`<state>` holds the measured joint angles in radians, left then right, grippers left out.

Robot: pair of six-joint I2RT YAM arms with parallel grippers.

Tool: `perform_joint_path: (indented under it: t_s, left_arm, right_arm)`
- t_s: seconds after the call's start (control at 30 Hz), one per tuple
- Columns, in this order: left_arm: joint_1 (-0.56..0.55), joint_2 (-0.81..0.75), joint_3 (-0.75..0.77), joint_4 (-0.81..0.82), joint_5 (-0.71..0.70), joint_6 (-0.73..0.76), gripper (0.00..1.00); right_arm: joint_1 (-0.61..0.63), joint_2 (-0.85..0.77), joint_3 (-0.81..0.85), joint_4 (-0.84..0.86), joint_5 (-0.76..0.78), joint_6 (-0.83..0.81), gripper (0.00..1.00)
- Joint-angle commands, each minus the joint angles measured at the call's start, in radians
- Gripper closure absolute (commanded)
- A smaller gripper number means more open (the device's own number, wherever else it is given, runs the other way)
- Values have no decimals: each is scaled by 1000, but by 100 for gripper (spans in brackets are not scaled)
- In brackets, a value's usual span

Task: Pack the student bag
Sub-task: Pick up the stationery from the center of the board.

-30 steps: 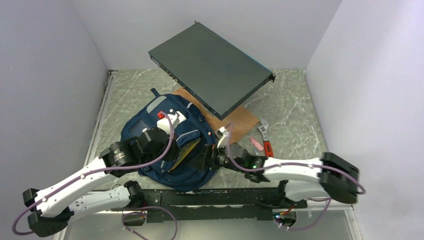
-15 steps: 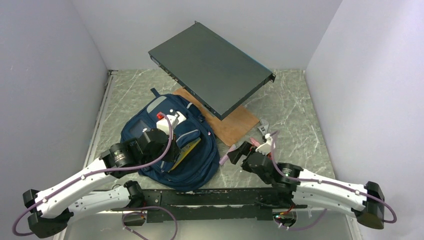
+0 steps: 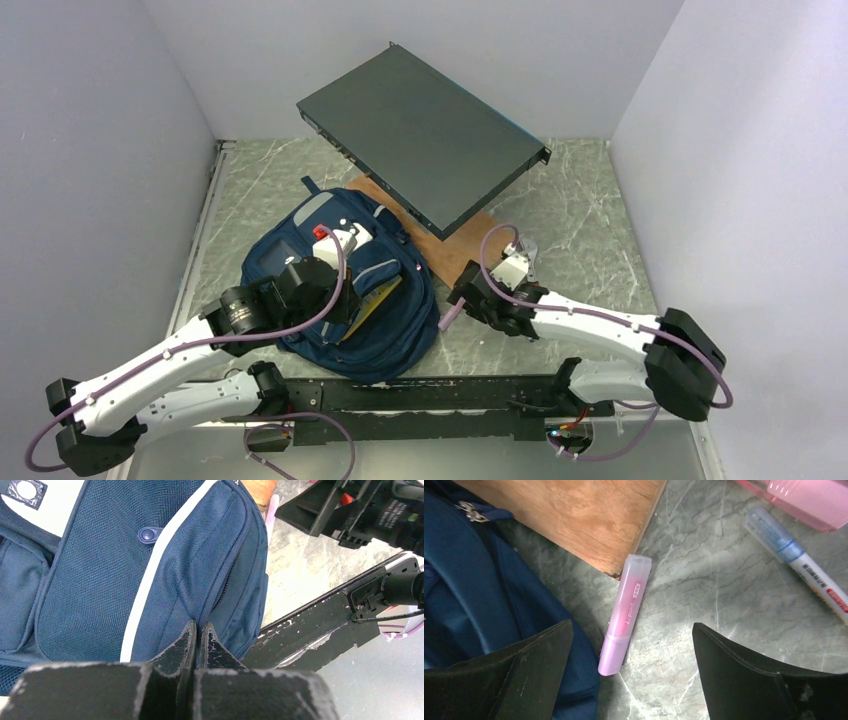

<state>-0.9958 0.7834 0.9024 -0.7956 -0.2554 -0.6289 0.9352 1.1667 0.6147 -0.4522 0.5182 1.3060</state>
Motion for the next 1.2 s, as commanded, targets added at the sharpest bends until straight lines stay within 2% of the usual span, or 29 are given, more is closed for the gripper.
perform_joint_path:
  t_s: [0.0,0.37,0.53,0.73,0.83,1.0,1.17]
  left_arm:
    - [0,-3,9,67,30,-40,100]
    - [0,3,4,65,26,-43,100]
    - [0,0,16,42,7,-41,100]
    - [0,-5,18,41,7,-41,100]
    - [0,-2,13,52,8,-44,100]
    - [0,16,29,41,16,-38,100]
    - [0,14,35,40,18,-37,100]
  right_arm:
    - [1,86,40,61,-39,50,11]
    - [24,253,38,123,-67,180,16]
    - [24,269,1,133,-59,242,26]
    - [24,232,-43,121,-30,286,42]
    - [24,218,-67,102,-29,332,58]
    - [23,178,-109,95,-17,340,65]
    - [24,106,-138,54,-3,345,86]
